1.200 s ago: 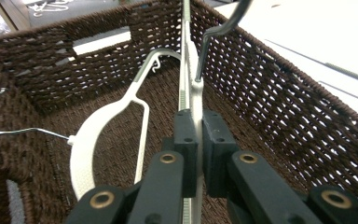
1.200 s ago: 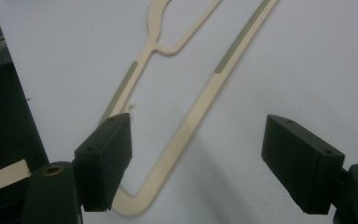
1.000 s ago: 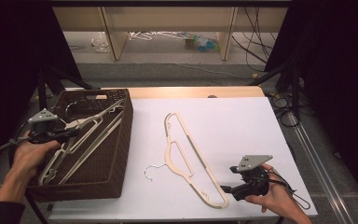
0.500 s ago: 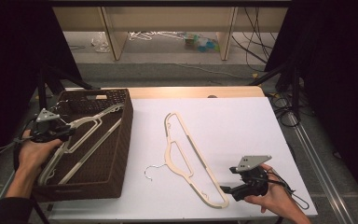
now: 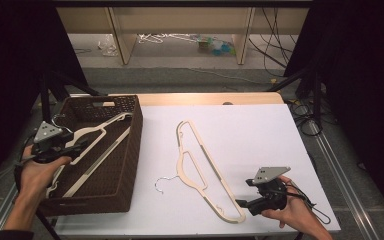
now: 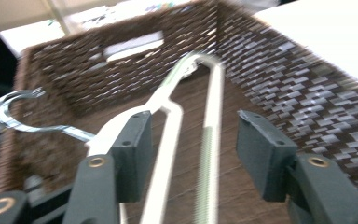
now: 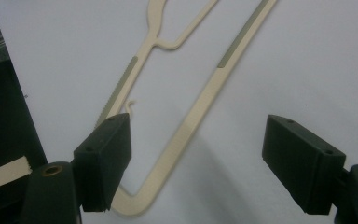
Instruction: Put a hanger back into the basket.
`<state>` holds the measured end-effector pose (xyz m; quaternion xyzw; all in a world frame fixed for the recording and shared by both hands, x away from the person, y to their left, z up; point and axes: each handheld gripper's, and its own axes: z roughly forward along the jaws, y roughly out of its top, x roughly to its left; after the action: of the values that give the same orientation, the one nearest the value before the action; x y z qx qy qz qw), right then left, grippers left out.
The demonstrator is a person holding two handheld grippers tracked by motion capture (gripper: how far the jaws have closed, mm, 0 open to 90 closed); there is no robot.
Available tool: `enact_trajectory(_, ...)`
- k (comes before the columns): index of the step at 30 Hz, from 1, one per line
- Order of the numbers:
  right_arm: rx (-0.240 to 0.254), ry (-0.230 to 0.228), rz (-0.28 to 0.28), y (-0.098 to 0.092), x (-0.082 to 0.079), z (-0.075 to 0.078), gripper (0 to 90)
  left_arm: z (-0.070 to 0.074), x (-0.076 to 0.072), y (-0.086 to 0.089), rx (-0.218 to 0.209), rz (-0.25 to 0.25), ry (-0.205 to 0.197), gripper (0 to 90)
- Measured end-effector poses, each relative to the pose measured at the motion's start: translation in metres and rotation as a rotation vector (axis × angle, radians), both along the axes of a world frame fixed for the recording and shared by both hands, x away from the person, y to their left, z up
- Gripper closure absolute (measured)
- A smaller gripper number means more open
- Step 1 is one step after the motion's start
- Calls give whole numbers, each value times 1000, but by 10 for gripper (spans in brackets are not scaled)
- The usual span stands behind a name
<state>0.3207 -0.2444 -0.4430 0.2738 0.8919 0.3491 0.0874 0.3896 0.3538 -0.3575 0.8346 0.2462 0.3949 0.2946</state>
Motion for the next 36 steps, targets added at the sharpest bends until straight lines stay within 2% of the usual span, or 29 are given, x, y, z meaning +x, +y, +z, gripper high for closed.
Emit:
enact_trajectory(2, -2, 8, -4, 0, 0, 0, 251, 1, -7, -11, -48, -9, -12, 417)
enact_trajectory(3, -1, 2, -4, 0, 0, 0, 250, 1, -7, -11, -48, -9, -12, 402)
enact_trajectory(4, -1, 1, -2, 0, 1, 0, 250, 3, -15, -22, -98, -32, -19, 389)
enact_trajectory(6, 2, 1, 1, 0, 1, -1, 250, 3, -22, -34, -166, -58, -29, 376)
enact_trajectory(7, 3, 3, 3, 0, 1, -1, 250, 2, -27, -41, -185, -65, -31, 371)
enact_trajectory(9, 12, -4, -1, 2, 1, -3, 250, 2, -34, -54, -196, -82, -36, 353)
enact_trajectory(10, 10, -3, -1, 2, 2, -4, 249, 2, -34, -54, -196, -82, -36, 347)
enact_trajectory(11, 12, 0, -2, 2, 2, -4, 249, 2, -41, -65, -204, -96, -46, 343)
enact_trajectory(13, 3, 7, 8, 1, 3, -4, 249, 3, -44, -70, -196, -111, -59, 323)
enact_trajectory(14, 4, 12, 4, 1, 3, -4, 248, 3, -49, -80, -194, -142, -74, 315)
enact_trajectory(22, 19, 2, -18, 2, 5, -7, 244, -5, -76, -126, -306, -164, -32, 219)
enact_trajectory(24, 21, -1, -18, 2, 5, -7, 242, -6, -80, -130, -321, -173, -28, 180)
enact_trajectory(25, 25, 2, -21, 2, 5, -7, 240, -10, -86, -138, -373, -180, -33, 180)
enact_trajectory(27, 29, -2, -21, 2, 4, -8, 235, -14, -91, -143, -393, -187, -35, 164)
enact_trajectory(29, 20, 15, -19, 0, 3, -6, 230, -19, -97, -148, -416, -190, -30, 161)
enact_trajectory(30, 33, -4, -25, 1, 2, -8, 228, -21, -99, -150, -416, -189, -30, 160)
enact_trajectory(31, 22, 14, -14, 0, 2, -6, 227, -24, -102, -151, -418, -192, -29, 160)
enact_trajectory(34, 25, 7, -11, 0, 1, -6, 223, -31, -106, -155, -420, -199, -23, 158)
enact_trajectory(35, 32, -8, -23, 1, 1, -7, 223, -36, -110, -158, -418, -201, -27, 158)
enact_trajectory(36, 22, 6, -19, 1, 1, -6, 222, -39, -113, -160, -412, -196, -24, 158)
